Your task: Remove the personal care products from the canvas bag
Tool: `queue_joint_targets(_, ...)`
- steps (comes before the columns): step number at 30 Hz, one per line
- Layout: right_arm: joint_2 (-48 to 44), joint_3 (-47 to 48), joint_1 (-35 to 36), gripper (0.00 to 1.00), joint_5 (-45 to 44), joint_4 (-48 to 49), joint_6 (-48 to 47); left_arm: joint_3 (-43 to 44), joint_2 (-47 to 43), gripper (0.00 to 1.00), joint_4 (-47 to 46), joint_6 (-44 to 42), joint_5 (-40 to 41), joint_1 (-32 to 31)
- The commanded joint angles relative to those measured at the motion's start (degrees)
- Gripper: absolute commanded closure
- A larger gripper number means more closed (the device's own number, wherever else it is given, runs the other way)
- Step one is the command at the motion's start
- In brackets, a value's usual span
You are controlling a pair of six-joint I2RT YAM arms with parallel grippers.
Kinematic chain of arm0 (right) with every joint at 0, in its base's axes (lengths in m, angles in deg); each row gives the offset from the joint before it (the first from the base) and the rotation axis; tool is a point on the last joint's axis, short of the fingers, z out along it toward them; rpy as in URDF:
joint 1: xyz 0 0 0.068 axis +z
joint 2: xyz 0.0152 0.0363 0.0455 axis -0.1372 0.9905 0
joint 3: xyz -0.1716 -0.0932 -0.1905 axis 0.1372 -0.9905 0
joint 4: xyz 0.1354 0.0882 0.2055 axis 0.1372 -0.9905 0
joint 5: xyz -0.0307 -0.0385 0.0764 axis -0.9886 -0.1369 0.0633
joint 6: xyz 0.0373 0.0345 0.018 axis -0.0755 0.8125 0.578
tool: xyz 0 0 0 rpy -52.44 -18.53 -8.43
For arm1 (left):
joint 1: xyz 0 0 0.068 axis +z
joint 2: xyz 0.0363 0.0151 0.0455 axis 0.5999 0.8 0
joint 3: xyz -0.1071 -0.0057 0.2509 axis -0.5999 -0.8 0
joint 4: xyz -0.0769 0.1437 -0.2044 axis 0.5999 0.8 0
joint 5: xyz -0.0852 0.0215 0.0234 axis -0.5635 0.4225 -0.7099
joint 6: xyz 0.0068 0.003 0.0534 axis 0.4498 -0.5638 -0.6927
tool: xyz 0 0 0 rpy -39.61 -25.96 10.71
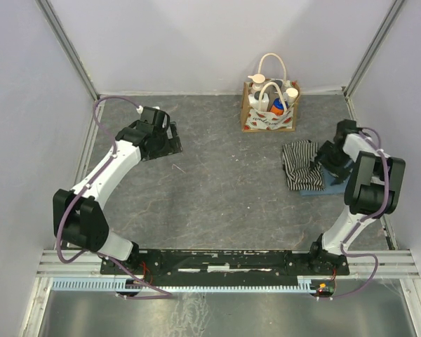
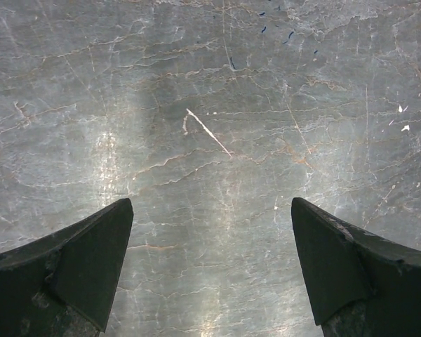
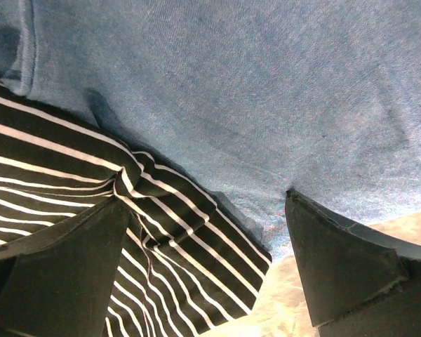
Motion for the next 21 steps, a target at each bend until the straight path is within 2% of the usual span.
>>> queue_joint_targets(1,1.06,-3.6,-7.12,0.01,-13.01,-7.12,-0.46,1.86,-2.86,0.0,0.82,-2.64,0.67,0.75)
queue_joint_targets(6,-3.62,-1.83,-9.31,0.0,-17.84,-9.55,0.26,3.12,-3.62,0.0,1.96,-2.87,0.12,1.3)
queue_joint_targets(9,-7.94,-0.94,-9.48,0.02,-16.26,-9.71,-0.29,3.89,-4.08,0.0,2.47,-2.98,0.0,1.38)
queue_joint_targets(15,-19.6,0.53,-2.42,0.04,-13.64,-8.48,-3.59,3.85,-3.61,0.0,1.77,-1.59,-1.76,1.49)
queue_joint_targets(19,-18.57,5.06,2.24,0.04,-10.39,-11.45,-6.44,3.49,-3.34,0.0,0.99,-0.56,-2.91,1.49)
queue_joint_targets(21,-16.96,7.0,4.9,0.04,-5.96,-11.35,-8.41,3.49,-3.28,0.0,0.84,-0.31,-3.1,1.43)
